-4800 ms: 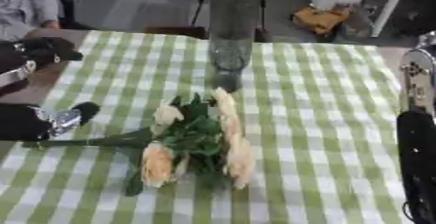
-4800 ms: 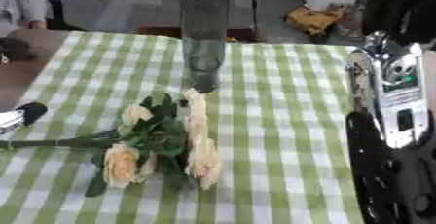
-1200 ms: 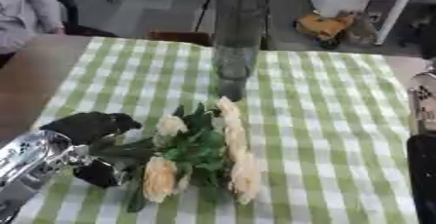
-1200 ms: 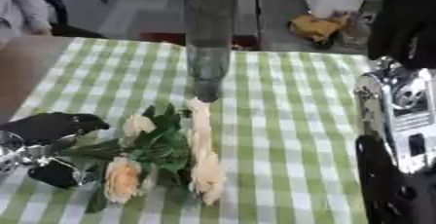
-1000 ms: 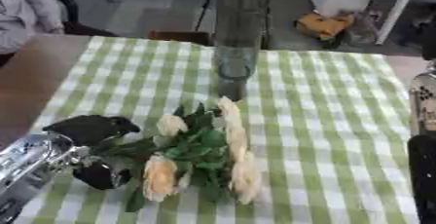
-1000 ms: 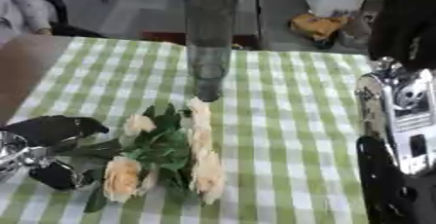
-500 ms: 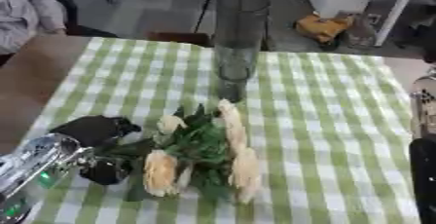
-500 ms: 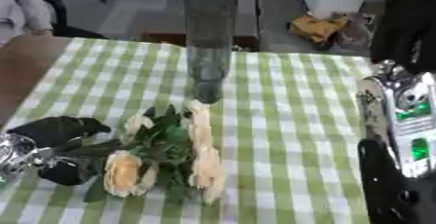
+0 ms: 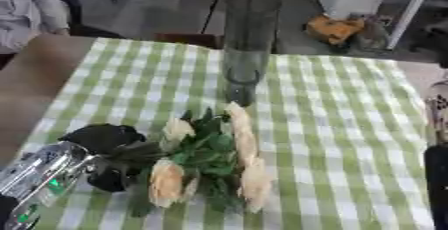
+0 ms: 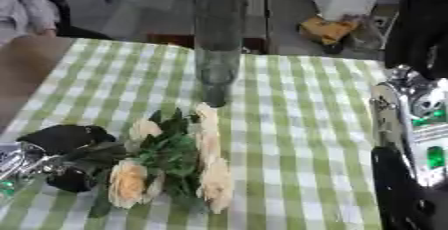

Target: Arrange flowers into the vase.

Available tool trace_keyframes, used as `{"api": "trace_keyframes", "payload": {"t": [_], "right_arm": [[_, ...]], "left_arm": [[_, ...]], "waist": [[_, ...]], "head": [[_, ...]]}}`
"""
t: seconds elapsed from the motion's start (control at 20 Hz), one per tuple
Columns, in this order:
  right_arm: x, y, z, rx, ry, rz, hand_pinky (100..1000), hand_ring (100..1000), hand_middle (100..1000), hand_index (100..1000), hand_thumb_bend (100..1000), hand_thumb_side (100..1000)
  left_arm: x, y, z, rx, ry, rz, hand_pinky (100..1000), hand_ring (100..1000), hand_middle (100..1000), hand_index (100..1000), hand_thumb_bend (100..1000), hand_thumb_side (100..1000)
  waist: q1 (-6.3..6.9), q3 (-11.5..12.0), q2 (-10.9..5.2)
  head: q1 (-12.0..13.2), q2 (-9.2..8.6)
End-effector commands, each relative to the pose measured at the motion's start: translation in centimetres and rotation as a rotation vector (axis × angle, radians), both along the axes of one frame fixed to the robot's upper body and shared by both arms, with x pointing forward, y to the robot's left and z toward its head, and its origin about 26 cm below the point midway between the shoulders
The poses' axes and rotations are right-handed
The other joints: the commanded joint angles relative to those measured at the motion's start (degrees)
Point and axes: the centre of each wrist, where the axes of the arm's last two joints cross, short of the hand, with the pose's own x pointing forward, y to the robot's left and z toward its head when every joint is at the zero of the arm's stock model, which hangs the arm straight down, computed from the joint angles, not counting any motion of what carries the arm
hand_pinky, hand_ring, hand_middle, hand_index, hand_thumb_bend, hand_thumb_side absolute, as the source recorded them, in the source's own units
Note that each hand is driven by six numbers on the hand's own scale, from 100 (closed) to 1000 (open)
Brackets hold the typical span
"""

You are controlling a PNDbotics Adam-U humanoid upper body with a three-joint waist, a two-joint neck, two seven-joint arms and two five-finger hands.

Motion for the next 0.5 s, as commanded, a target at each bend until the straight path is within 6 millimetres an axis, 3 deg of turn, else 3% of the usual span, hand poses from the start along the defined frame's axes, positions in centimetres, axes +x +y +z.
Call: {"api": "trace_keyframes", "payload": {"t": [0.05, 0.25, 0.5], "right_arm": [[-0.38, -0.17, 0.71, -0.003, -0.026, -0.004, 663, 750, 744, 798, 100, 1000], [-0.38, -0.20, 0.60, -0.001, -0.022, -0.006, 664, 750, 743, 798, 100, 1000], [-0.38, -0.20, 0.60, 0.003, -0.023, -0.007, 665, 750, 742, 799, 100, 1000]], "left_arm": [[0.23, 0.04, 0.98, -0.022, -0.044, -0.005, 648, 765, 781, 865, 224, 303], [0.16, -0.32, 1.11, -0.055, -0.104, -0.016, 454, 546, 613, 750, 187, 216], [0.51, -0.32, 0.58, -0.057, -0.128, 0.003, 362, 455, 528, 682, 150, 185]], "waist": [[0.15, -0.11, -0.74], [0.11, -0.13, -0.77], [0.05, -0.20, -0.70]], "head": [[0.31, -0.60], [0.37, -0.77], [0.40, -0.95]]}}
